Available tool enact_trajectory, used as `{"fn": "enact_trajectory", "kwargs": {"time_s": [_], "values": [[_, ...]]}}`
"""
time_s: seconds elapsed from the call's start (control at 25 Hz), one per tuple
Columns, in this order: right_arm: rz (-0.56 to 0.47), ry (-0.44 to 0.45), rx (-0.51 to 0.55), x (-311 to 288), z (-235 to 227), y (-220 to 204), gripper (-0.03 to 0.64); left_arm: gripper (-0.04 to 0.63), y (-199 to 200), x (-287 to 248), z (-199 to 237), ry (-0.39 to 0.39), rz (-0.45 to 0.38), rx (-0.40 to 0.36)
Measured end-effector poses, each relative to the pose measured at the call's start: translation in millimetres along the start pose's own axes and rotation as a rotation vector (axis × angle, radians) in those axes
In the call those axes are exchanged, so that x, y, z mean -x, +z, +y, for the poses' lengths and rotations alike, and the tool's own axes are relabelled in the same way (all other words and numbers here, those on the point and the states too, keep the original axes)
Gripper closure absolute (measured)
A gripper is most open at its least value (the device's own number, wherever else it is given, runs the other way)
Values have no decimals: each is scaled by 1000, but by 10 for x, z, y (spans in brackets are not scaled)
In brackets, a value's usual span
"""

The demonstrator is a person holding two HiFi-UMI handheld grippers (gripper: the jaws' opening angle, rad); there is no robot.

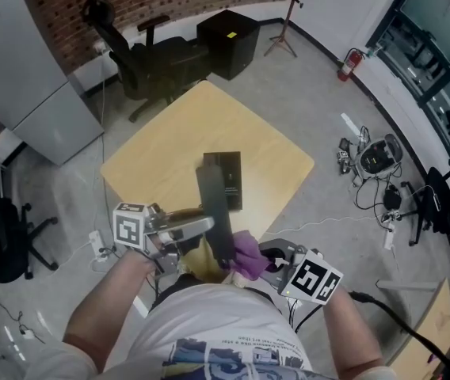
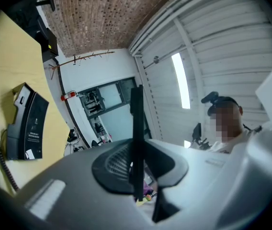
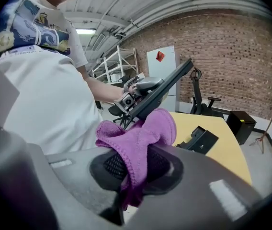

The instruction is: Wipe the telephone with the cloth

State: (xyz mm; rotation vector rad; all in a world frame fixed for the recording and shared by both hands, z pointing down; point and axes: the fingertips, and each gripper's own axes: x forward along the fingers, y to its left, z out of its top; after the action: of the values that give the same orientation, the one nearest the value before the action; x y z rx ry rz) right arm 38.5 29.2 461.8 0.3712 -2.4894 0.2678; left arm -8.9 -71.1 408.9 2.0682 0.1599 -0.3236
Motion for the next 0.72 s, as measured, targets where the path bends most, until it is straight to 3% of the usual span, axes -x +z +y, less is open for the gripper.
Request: {"fn": "enact_trajectory", "kwargs": {"time_s": [0.16, 0.4, 0.72], "values": [[-2, -95, -50, 173, -203, -9, 574, 518, 1, -4, 36, 9, 7, 3], [-139, -273, -142, 477, -709, 359, 574, 518, -75, -28, 62, 13, 45, 13], [-296, -375, -166, 564, -1044, 969, 574, 518, -195, -31, 88, 18, 82, 22]]}}
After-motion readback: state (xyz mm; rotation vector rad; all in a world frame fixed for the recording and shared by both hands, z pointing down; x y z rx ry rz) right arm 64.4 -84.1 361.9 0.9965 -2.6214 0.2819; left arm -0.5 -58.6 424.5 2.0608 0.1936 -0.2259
